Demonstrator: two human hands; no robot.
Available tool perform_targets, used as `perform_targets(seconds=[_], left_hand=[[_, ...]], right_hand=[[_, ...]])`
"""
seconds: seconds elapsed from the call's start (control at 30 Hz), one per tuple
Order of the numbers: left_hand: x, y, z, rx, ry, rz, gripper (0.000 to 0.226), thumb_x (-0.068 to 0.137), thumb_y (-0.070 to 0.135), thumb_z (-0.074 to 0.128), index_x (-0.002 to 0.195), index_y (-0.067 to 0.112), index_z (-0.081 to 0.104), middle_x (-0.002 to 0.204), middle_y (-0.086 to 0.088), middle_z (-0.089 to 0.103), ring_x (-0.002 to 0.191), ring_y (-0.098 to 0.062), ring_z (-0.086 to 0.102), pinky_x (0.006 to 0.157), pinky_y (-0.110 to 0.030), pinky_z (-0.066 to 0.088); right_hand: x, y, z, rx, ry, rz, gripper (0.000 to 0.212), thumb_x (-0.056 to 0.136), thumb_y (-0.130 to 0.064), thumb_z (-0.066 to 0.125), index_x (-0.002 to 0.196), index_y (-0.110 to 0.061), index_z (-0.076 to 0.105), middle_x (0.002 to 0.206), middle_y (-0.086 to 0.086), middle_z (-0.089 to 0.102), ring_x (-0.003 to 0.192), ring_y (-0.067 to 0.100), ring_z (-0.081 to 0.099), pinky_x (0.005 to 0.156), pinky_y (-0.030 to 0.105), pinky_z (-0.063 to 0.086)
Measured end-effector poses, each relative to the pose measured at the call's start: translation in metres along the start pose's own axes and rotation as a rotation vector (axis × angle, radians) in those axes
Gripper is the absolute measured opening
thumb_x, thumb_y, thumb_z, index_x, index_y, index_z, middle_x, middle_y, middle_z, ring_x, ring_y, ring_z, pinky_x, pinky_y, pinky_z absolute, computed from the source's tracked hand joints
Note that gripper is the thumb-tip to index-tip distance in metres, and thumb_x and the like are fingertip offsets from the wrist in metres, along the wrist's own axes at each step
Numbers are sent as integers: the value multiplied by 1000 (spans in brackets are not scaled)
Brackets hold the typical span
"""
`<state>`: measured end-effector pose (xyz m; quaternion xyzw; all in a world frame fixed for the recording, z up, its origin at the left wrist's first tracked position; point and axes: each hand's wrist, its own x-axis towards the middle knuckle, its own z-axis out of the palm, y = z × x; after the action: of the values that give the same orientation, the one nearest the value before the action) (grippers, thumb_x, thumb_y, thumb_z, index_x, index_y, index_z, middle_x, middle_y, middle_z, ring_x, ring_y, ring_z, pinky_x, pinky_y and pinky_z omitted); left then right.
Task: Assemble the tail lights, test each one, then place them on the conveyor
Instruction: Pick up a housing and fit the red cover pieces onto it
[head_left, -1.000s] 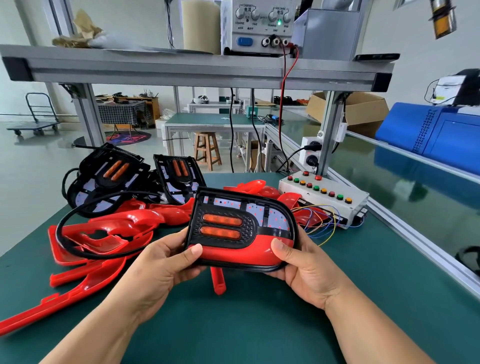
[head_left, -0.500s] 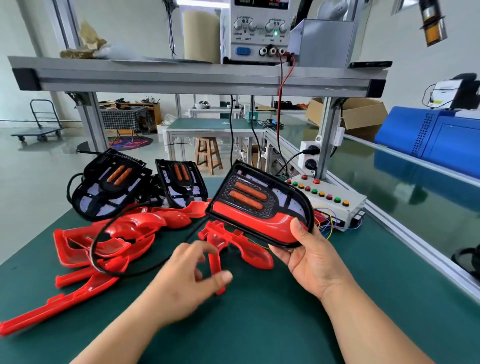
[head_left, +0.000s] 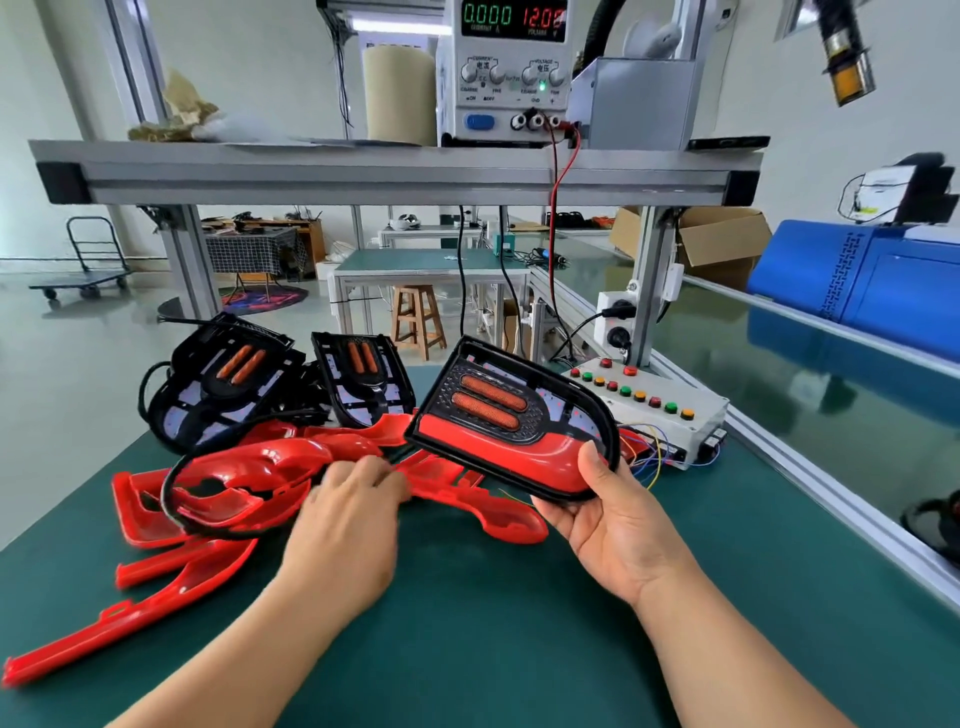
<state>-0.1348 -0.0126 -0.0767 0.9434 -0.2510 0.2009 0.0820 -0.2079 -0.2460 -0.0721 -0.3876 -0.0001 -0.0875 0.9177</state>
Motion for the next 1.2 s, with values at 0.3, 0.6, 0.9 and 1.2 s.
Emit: perform_targets(seconds=[0.3,0.6,0.9,1.2], left_hand=[[39,26,22,-71,-251,294,40,95,44,50,134,45,42,132,17,46,130,-11,38,104,-33,25],[4,-34,-33,-159,-324,270,43,94,63,29,137,57,24,116,25,59,99,0,60,82,-20,46],[2,-71,-92,-393,-106,309,64,78,79,44,137,68,22,101,18,55,82,-5,56,70,-12,43],[39,-67,-89,-315,24,164,58,75,66,53,128,70,31,95,28,63,89,7,59,75,-19,43]], right_hand=[[-3,-3,-2,-7,-10,4,48,78,-27,64,123,-15,53,103,11,73,86,22,73,66,33,60],[-1,-4,0,24,21,-47,38,77,-24,65,114,-19,57,97,6,75,79,18,72,63,30,60],[-1,0,0,-76,-23,4,44,75,-22,66,118,-20,56,103,7,74,84,21,72,66,32,60],[-9,5,2,-304,-123,133,47,74,-22,70,119,-19,58,102,10,72,82,23,70,62,32,59]])
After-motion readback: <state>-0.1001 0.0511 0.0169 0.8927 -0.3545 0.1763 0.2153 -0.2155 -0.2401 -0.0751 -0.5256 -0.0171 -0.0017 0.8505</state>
